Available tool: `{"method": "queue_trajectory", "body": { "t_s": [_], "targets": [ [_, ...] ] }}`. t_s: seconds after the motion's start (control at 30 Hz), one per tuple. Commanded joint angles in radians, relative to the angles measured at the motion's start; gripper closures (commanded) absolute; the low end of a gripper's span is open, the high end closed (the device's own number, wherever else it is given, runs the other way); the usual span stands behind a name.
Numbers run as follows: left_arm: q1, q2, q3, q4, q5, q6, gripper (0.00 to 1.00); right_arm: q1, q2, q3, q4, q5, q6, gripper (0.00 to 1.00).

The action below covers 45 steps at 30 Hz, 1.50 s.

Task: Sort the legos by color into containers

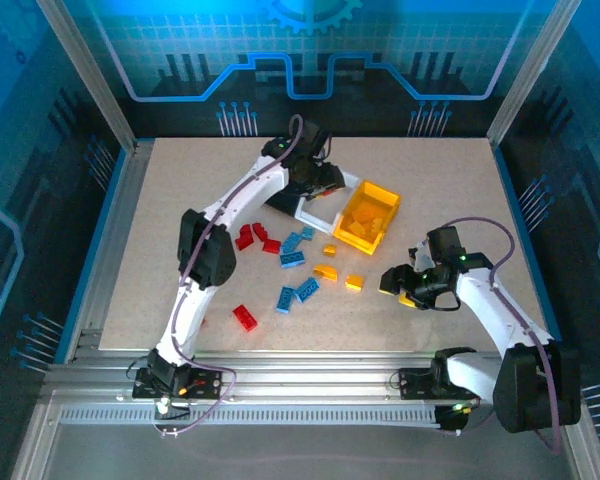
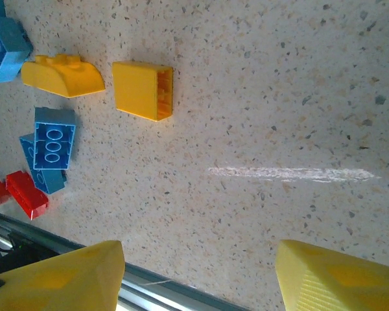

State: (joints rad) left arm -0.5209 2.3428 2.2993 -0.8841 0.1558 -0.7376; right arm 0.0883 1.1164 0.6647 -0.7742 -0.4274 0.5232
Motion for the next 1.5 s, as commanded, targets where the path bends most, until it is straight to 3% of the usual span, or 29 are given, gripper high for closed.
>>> {"method": "queue_trajectory", "body": {
  "t_s": [0.0,0.17,0.4,0.57,0.7,0.8,0.9,1.03,1.17,1.47],
  "targets": [
    [0.028,0.061,0.031,0.033,0.068,-0.068,0.49,-0.011,-0.003,0.042,-0.046,-0.001,0.004,0.35],
    [0.047,0.119,0.061,0.065,0.099,-0.092,0.48,-0.010,0.015,0.059,-0.058,0.001,0.004,0.35],
    [0.050,0.120,0.063,0.063,0.120,-0.088,0.35,0.003,0.053,0.085,-0.041,0.006,0.021,0.35],
    [0.047,0.046,0.019,0.067,0.118,-0.060,0.31,0.044,0.088,0.100,-0.006,0.011,0.044,0.34],
    [0.023,-0.089,-0.062,-0.006,0.064,0.040,0.31,0.091,0.126,0.124,0.015,0.020,0.053,0.34],
    [0.000,-0.241,-0.200,-0.099,-0.037,0.116,0.29,0.116,0.164,0.128,0.038,0.021,0.051,0.34],
    [-0.016,-0.445,-0.466,-0.134,-0.112,0.109,0.27,0.130,0.208,0.140,0.050,0.018,0.034,0.33],
    [-0.027,-0.727,-0.852,-0.150,-0.157,-0.027,0.24,0.145,0.256,0.164,0.056,0.017,0.019,0.32],
    [-0.036,-0.933,-1.132,-0.135,-0.154,-0.196,0.23,0.183,0.283,0.167,0.075,0.025,0.018,0.32],
    [-0.037,-1.011,-1.380,-0.074,-0.104,-0.394,0.24,0.299,0.285,0.116,0.150,0.070,0.101,0.33]
  ]
}}
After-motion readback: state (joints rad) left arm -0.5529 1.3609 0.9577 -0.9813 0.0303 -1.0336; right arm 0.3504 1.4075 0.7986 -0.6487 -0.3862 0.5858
